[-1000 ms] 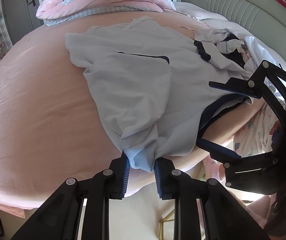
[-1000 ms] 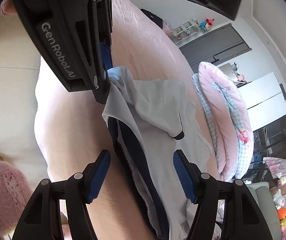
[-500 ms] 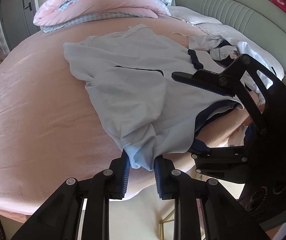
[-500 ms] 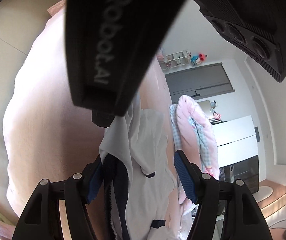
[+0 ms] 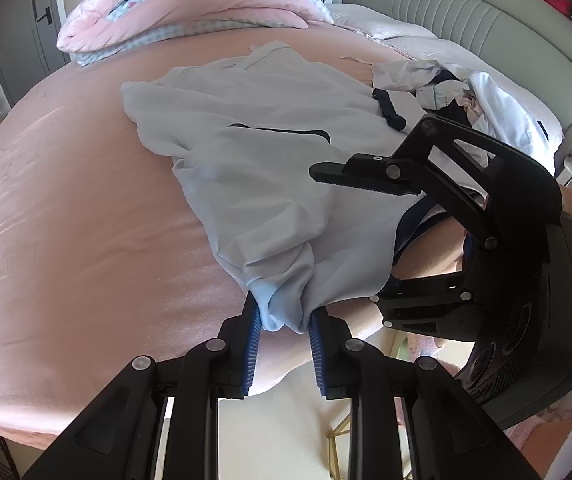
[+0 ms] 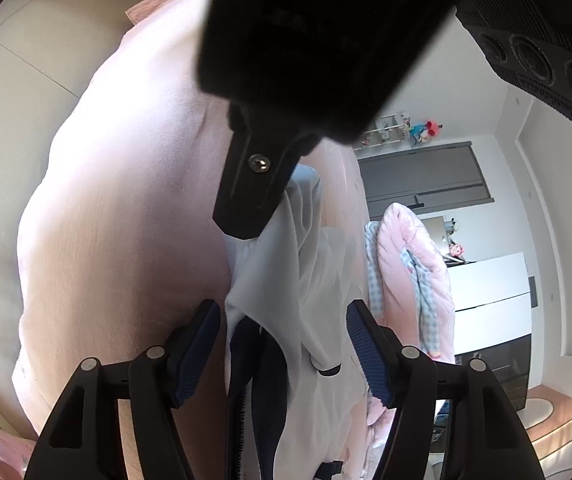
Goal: Fold clothes
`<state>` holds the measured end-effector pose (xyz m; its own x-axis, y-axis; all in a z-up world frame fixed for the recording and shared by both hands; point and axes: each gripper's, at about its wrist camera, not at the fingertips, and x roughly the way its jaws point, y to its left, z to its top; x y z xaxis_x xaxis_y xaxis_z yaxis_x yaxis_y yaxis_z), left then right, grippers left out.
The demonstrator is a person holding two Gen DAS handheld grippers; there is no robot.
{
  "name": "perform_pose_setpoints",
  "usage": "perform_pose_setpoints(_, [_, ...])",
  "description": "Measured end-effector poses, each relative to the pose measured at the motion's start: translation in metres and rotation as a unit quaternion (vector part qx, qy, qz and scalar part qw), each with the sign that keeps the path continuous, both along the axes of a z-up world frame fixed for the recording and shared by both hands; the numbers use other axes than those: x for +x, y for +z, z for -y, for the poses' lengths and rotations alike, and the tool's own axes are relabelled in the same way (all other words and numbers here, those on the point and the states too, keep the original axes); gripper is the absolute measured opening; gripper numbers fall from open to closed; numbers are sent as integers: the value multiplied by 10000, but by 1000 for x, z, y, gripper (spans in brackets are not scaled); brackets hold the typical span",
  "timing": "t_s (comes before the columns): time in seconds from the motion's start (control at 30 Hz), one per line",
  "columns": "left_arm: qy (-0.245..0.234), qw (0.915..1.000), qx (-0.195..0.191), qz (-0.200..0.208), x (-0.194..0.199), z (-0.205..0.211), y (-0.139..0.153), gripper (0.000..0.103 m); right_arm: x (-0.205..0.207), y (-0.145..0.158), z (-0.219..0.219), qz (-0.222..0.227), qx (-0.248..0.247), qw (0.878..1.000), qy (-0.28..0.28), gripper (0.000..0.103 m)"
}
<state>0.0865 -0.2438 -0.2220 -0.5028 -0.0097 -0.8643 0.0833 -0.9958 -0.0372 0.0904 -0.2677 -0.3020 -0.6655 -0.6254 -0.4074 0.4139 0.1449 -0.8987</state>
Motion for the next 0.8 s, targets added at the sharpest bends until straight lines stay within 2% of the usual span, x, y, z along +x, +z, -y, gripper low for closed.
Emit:
perform_pose_setpoints(0.03, [13, 10000, -10, 49, 1, 0, -1, 22, -2, 2, 1, 123, 7, 9999, -51, 41])
perform_pose_setpoints(0.1, [54, 10000, 46, 56, 3, 1, -2, 22, -7, 4, 4, 418, 42, 9990, -158, 34])
perform_pose_setpoints(0.13, [79, 9999, 73, 61, 4, 2, -2, 22, -8, 4, 4, 567, 61, 9982, -198, 25])
perform_pose_setpoints(0.23, [107, 9999, 49, 123, 7, 3, -1, 23, -10, 5, 4, 860, 86, 9957, -324, 14])
perform_pose_setpoints(0.33, [132, 9998, -143, 91, 12, 4, 2, 25, -12, 8, 4, 1017, -30, 9937, -458, 9])
perform_pose_setpoints(0.53, [332, 9974, -610, -167, 23, 17, 9, 28, -19, 28, -1, 1705, -335, 9820, -746, 9])
perform_pose_setpoints(0.63, [221, 9971, -678, -284, 23, 18, 8, 40, -27, 36, 0, 2046, -401, 9742, -865, 9])
perform_pose_setpoints(0.7, [74, 9970, -696, -337, 22, 16, 6, 55, -36, 42, 2, 2308, -468, 9670, -971, 9])
perform_pose_setpoints(0.8, [-206, 9955, -841, -378, 18, 8, 1, 60, -39, 51, -2, 2723, -634, 9531, -1160, 9])
